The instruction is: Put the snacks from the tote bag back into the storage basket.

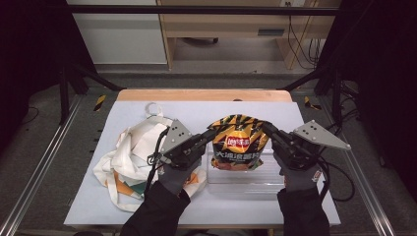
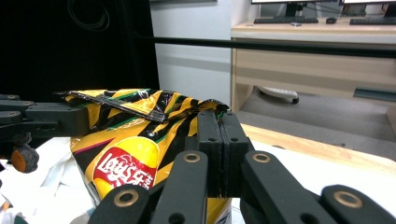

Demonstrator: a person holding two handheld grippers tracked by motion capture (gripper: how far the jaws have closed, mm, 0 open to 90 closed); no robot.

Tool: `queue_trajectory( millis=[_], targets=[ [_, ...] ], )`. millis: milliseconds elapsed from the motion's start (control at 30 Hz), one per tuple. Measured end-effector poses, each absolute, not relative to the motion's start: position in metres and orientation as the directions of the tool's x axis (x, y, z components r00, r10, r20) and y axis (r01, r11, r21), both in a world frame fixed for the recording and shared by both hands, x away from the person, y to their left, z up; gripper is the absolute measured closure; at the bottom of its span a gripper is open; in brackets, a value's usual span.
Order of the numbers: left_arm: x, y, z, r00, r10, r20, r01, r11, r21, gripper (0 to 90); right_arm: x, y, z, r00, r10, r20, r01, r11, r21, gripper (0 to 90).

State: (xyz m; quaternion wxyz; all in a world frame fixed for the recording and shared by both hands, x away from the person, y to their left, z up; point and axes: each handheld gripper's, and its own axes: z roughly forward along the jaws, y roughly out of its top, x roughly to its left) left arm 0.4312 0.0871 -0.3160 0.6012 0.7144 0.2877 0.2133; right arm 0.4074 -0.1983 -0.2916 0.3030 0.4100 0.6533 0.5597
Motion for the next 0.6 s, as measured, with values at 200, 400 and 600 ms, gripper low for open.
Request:
queue_trajectory(
  millis=[200, 400, 600],
  targets=[
    [0.441, 0.086, -0.329, 0.737, 0.674, -0.049, 0.176, -0.121, 0.977, 89.6, 0.417, -0.198, -0.303, -0.479, 0.875, 0.067, 0.220, 0.045, 0.975, 89.7],
    [0.448, 0.085, -0.338, 0.722, 0.689, -0.051, 0.195, -0.132, 0.972, 89.6, 0.425, -0.196, -0.313, -0.473, 0.878, 0.074, 0.241, 0.048, 0.969, 89.7],
    [0.456, 0.087, -0.346, 0.710, 0.701, -0.062, 0.217, -0.134, 0.967, 89.7, 0.432, -0.193, -0.322, -0.471, 0.879, 0.075, 0.256, 0.055, 0.965, 89.7]
  ],
)
